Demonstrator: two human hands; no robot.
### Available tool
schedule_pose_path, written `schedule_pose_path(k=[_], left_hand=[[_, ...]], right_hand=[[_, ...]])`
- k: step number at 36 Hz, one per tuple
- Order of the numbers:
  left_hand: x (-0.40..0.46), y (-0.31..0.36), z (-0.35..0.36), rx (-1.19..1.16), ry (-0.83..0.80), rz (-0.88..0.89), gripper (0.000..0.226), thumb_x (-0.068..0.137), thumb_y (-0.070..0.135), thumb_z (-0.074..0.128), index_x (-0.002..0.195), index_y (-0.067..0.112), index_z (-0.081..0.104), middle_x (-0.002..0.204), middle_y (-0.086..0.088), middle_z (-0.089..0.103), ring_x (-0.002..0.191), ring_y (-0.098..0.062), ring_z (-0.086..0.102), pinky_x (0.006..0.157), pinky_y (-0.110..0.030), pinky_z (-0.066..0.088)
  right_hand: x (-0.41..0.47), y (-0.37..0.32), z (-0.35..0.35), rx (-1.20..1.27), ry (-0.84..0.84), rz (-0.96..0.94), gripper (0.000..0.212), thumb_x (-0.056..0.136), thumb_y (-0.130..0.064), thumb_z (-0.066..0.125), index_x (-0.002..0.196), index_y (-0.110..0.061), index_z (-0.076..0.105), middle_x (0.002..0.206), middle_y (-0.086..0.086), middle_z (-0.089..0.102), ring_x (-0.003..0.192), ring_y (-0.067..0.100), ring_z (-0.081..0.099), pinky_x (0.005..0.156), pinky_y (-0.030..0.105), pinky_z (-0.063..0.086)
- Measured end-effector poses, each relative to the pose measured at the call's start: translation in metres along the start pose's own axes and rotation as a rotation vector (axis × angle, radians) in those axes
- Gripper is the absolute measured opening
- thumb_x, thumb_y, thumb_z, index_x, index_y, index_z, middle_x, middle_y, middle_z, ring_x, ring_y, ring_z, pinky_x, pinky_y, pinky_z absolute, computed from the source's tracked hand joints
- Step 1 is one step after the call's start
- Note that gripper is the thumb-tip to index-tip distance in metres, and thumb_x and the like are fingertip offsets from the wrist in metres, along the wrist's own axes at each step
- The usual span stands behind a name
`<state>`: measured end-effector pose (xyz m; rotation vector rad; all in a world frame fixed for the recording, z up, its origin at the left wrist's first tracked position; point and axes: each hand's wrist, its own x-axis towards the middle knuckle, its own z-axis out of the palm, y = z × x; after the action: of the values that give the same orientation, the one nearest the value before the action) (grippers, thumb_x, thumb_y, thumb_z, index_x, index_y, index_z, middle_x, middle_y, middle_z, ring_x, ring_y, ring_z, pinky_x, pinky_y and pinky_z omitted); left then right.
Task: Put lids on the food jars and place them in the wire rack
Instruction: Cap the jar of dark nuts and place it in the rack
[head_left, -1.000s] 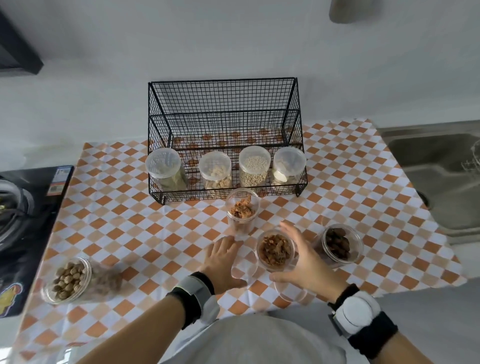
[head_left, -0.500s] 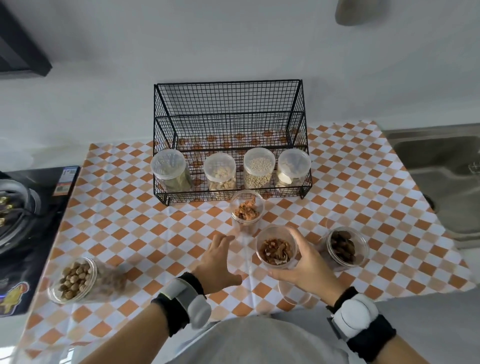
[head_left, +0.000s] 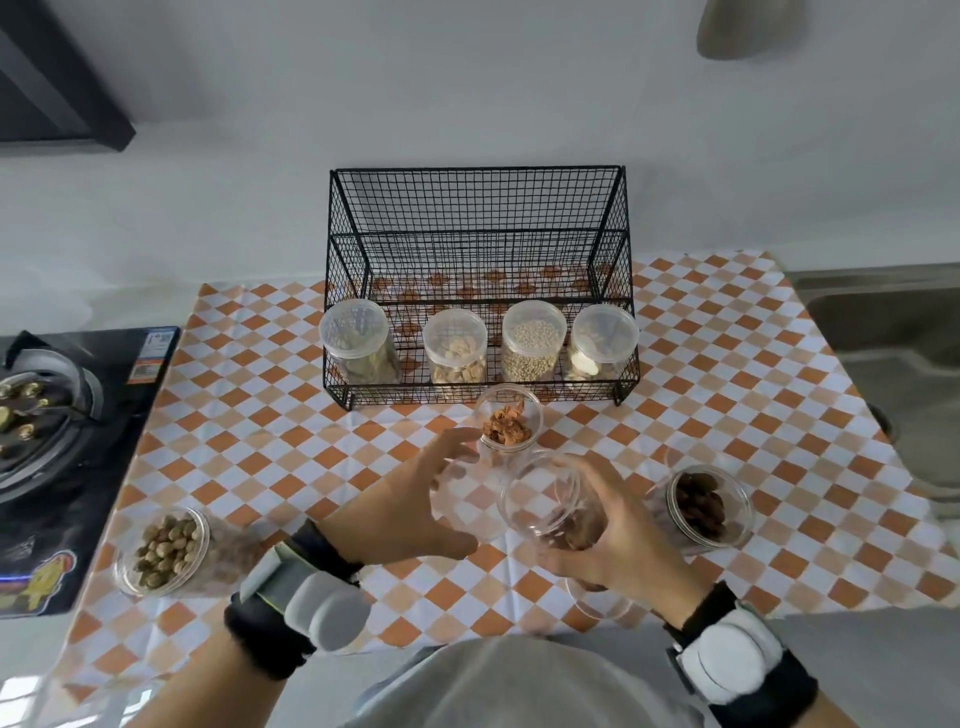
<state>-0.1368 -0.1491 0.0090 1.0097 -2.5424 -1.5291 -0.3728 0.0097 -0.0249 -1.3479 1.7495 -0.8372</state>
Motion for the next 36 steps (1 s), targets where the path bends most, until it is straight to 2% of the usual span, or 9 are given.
schedule_pose_path(k=[3,5,8,10,14,21,26,31,36], left_hand=[[0.000,0.006,-0.001,-0.087,0.026,0.025,0.094,0.065,0.044,0.087,0.137,0.056,0.028,0.137,0.020,0.050,0.124,-0.004,0.057,0.109,-0.033,0.048],[0.000,0.010,-0.001,-0.161,0.036,0.021,0.090,0.064,0.041,0.088,0.137,0.050,0.035,0.138,0.016,0.052,0.123,-0.008,0.061,0.110,-0.038,0.048],[0.001,0.013,0.002,-0.261,0.053,0.019,0.088,0.066,0.039,0.091,0.139,0.037,0.041,0.142,0.007,0.051,0.125,-0.018,0.063,0.110,-0.048,0.049],[0.001,0.015,0.003,-0.299,0.052,0.015,0.088,0.069,0.040,0.091,0.141,0.030,0.042,0.143,0.003,0.050,0.126,-0.022,0.063,0.108,-0.050,0.050],[0.002,0.019,0.009,-0.320,0.050,0.021,0.080,0.073,0.039,0.087,0.141,0.028,0.047,0.139,0.007,0.053,0.123,-0.019,0.062,0.103,-0.042,0.054],[0.003,0.023,0.017,-0.214,0.046,0.023,0.075,0.067,0.064,0.078,0.134,0.054,0.047,0.139,0.020,0.053,0.124,0.002,0.053,0.099,-0.022,0.050],[0.002,0.024,0.020,-0.202,0.026,0.025,0.073,0.070,0.063,0.077,0.135,0.051,0.045,0.137,0.022,0.052,0.124,0.003,0.054,0.102,-0.025,0.052],[0.002,0.026,0.020,-0.169,0.010,0.028,0.071,0.081,0.048,0.081,0.139,0.050,0.041,0.139,0.015,0.051,0.120,0.003,0.056,0.102,-0.027,0.052],[0.001,0.035,0.023,-0.096,0.022,0.047,0.068,0.084,0.057,0.076,0.135,0.062,0.032,0.143,0.015,0.044,0.116,0.015,0.049,0.087,-0.005,0.045]], right_hand=[[0.000,-0.005,0.000,-0.033,-0.010,0.004,0.091,0.064,-0.055,0.091,0.127,-0.076,0.028,0.128,-0.029,0.053,0.111,-0.012,0.056,0.083,0.007,0.049],[0.001,-0.007,-0.001,-0.049,-0.028,0.017,0.092,0.063,-0.062,0.089,0.130,-0.075,0.027,0.124,-0.027,0.058,0.109,-0.007,0.060,0.086,0.014,0.052],[0.002,-0.012,-0.002,-0.049,-0.049,0.026,0.089,0.063,-0.062,0.088,0.135,-0.064,0.035,0.114,-0.025,0.063,0.103,-0.001,0.065,0.083,0.025,0.056],[0.002,-0.015,-0.002,-0.065,-0.064,0.020,0.090,0.064,-0.062,0.088,0.138,-0.057,0.038,0.114,-0.033,0.058,0.104,-0.003,0.063,0.083,0.023,0.055],[0.000,-0.019,-0.001,-0.126,-0.071,0.037,0.100,0.061,-0.071,0.084,0.146,-0.054,0.033,0.117,-0.038,0.052,0.111,-0.008,0.056,0.086,0.018,0.051],[0.001,-0.030,-0.001,-0.195,-0.088,0.057,0.104,0.061,-0.070,0.084,0.148,-0.055,0.029,0.116,-0.036,0.050,0.111,-0.015,0.049,0.074,0.004,0.039],[0.001,-0.034,0.002,-0.202,-0.095,0.053,0.100,0.060,-0.070,0.086,0.143,-0.056,0.033,0.121,-0.035,0.051,0.111,-0.012,0.051,0.074,0.005,0.041],[0.002,-0.038,0.003,-0.191,-0.090,0.032,0.094,0.059,-0.071,0.084,0.132,-0.071,0.025,0.119,-0.035,0.052,0.110,-0.009,0.052,0.079,0.011,0.043],[0.005,-0.043,0.006,-0.182,-0.079,0.008,0.093,0.058,-0.068,0.086,0.128,-0.077,0.025,0.119,-0.033,0.053,0.110,-0.009,0.052,0.080,0.011,0.044]])
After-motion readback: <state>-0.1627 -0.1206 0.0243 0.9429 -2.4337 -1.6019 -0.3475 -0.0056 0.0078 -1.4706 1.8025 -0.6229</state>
